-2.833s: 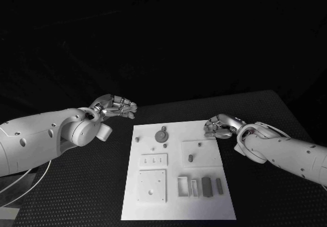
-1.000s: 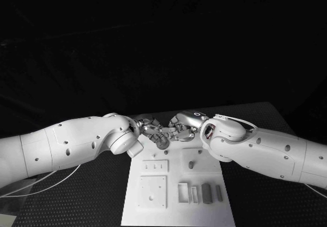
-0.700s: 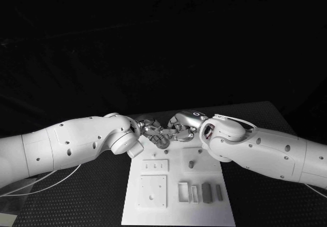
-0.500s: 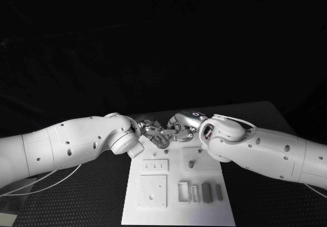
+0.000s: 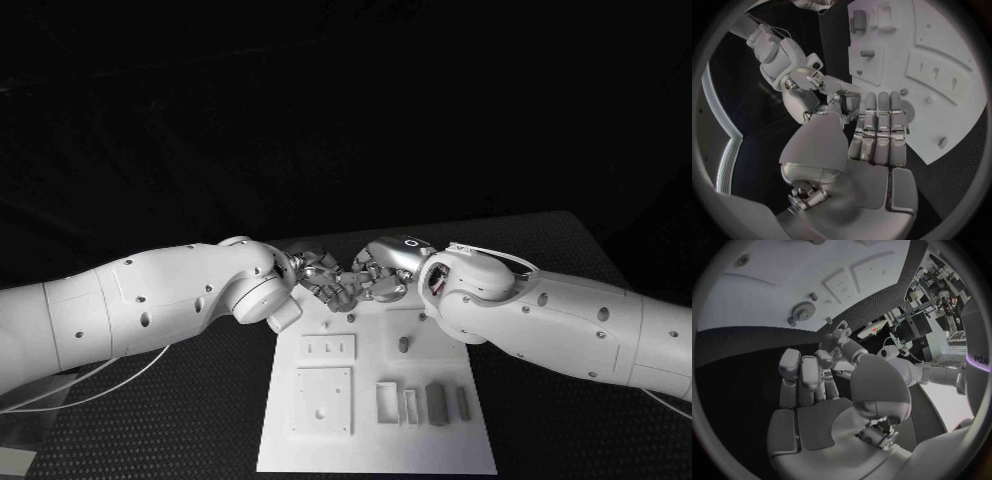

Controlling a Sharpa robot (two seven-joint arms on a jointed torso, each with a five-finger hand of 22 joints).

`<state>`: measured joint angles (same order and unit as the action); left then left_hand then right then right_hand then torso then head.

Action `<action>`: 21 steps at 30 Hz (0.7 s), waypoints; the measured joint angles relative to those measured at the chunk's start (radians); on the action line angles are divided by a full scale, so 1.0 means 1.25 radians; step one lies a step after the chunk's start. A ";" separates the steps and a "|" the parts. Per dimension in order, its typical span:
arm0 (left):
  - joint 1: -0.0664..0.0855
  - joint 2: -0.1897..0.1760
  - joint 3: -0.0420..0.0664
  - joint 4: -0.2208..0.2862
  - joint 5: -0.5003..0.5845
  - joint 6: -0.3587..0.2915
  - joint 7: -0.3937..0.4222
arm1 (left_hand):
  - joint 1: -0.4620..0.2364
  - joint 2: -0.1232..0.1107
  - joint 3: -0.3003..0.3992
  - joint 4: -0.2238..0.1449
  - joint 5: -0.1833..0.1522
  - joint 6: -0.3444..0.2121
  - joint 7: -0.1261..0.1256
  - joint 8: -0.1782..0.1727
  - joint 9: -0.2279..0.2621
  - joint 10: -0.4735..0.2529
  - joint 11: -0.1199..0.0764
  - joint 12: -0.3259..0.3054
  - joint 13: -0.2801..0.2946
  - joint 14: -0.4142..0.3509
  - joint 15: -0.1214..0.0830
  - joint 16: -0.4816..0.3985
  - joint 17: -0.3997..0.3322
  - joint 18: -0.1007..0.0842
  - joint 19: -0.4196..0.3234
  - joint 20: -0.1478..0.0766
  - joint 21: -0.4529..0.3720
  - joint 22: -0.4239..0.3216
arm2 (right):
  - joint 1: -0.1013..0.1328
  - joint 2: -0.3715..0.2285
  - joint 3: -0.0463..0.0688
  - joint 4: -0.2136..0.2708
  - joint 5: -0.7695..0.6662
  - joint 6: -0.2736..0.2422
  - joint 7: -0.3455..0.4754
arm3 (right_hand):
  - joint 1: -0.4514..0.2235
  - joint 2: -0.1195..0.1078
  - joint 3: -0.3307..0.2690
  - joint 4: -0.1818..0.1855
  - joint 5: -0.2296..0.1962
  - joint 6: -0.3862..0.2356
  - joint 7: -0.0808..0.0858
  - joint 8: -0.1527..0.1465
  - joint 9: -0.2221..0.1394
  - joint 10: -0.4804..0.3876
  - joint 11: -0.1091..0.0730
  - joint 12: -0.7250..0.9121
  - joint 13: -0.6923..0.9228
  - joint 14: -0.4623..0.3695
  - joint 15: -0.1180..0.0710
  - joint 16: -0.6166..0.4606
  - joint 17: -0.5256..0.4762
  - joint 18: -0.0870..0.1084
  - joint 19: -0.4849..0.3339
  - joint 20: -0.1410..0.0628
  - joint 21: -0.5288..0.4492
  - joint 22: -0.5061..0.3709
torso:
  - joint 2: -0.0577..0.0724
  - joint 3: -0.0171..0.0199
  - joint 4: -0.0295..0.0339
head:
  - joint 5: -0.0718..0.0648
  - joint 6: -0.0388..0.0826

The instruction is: Assemble the parts on the task board

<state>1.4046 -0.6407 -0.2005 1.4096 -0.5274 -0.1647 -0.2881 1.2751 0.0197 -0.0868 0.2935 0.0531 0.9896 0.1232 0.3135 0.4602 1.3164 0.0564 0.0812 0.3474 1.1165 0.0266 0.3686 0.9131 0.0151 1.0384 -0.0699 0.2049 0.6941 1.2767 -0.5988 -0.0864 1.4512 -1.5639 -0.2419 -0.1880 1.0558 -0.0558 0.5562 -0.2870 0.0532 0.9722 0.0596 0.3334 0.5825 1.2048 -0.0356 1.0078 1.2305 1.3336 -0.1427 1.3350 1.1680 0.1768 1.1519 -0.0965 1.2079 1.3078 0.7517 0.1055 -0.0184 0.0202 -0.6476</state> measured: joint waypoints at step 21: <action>-0.001 0.004 -0.002 -0.004 0.000 0.007 -0.014 | 0.051 0.005 -0.021 -0.001 0.000 0.016 -0.004 0.000 -0.002 0.009 -0.003 -0.004 0.010 0.007 -0.007 0.003 0.002 0.000 0.006 -0.006 0.003 0.010 | 0.000 0.005 0.001 0.005 -0.004 0.001 -0.007 | 0.000 0.000 0.000 0.000 0.000 0.000 0.000 0.000 0.001 -0.002 -0.002 0.000 -0.001 0.000 0.000 0.000 0.000 0.000 0.000 0.000 0.000 0.000 | 0.000 0.0006 0.0005 | 0.000 -0.009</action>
<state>1.4040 -0.6360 -0.2025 1.4050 -0.5276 -0.1555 -0.3052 1.3395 0.0264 -0.1125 0.2923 0.0531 1.0093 0.1178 0.3135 0.4573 1.3279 0.0530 0.0765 0.3599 1.1254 0.0178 0.3729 0.9155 0.0150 1.0456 -0.0769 0.2088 0.7068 1.2763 -0.5928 -0.0855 1.4576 -1.5691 -0.2406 -0.1965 1.0558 -0.0559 0.5562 -0.2870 0.0532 0.9724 0.0594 0.3339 0.5843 1.2027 -0.0378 1.0078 1.2295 1.3334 -0.1425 1.3350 1.1681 0.1767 1.1519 -0.0963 1.2079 1.3078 0.7520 0.1062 -0.0178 0.0203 -0.6583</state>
